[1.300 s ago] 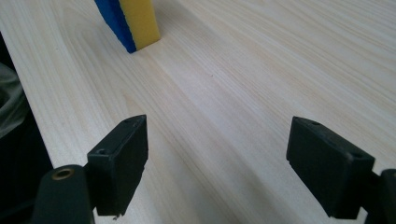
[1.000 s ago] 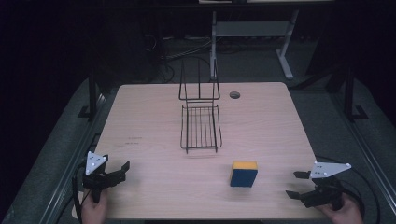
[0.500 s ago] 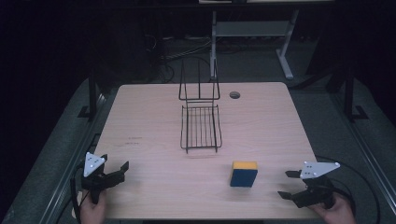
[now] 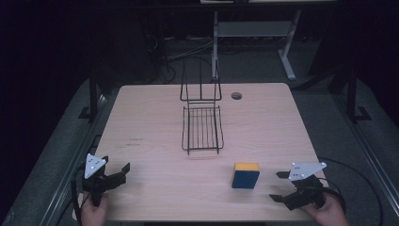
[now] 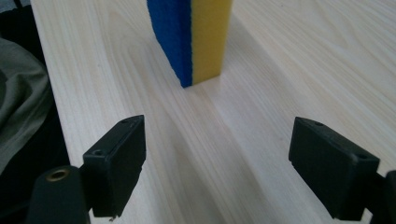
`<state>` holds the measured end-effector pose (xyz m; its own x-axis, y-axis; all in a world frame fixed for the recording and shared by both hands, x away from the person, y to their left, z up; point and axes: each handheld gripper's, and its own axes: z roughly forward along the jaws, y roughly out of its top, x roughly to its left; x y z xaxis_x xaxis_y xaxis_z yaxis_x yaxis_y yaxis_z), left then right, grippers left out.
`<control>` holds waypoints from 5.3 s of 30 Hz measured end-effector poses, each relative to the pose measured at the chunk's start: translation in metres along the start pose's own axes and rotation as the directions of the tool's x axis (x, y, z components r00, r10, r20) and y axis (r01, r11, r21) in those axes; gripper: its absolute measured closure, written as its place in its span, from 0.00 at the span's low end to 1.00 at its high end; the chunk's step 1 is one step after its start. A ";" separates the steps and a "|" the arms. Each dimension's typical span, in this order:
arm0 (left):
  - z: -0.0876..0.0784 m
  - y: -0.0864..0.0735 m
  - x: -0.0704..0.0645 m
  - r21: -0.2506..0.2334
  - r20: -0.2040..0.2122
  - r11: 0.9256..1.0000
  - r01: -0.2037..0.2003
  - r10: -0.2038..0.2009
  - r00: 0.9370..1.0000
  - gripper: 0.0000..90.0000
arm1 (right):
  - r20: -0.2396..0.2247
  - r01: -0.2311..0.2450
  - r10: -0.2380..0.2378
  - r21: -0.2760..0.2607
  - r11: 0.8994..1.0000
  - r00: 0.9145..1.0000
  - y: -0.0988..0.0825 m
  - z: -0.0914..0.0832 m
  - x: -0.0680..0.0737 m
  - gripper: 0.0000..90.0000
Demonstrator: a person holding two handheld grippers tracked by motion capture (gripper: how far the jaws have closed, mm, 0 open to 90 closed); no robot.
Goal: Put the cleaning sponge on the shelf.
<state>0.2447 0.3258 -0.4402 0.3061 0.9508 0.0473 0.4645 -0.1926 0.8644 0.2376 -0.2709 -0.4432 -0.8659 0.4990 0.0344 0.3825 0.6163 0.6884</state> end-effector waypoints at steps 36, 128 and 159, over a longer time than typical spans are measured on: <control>-0.005 0.000 -0.003 -0.022 0.003 1.000 -0.009 0.009 1.000 0.16 | -0.094 0.155 -0.149 0.057 0.986 0.984 0.074 0.030 0.001 0.29; -0.005 0.000 0.003 -0.037 0.015 0.999 0.000 0.001 1.000 0.16 | -0.184 0.299 -0.294 0.001 0.954 0.938 0.211 0.070 -0.042 0.62; -0.005 0.002 0.001 -0.035 0.027 0.999 -0.012 0.013 1.000 0.16 | -0.169 0.256 -0.248 0.023 0.966 0.954 0.236 0.085 -0.074 0.63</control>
<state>0.2420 0.3273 -0.4363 0.3343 0.9414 0.0451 0.4311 -0.1953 0.8809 0.4197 -0.1108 -0.3456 -0.9753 0.2202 -0.0161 0.1557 0.7375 0.6571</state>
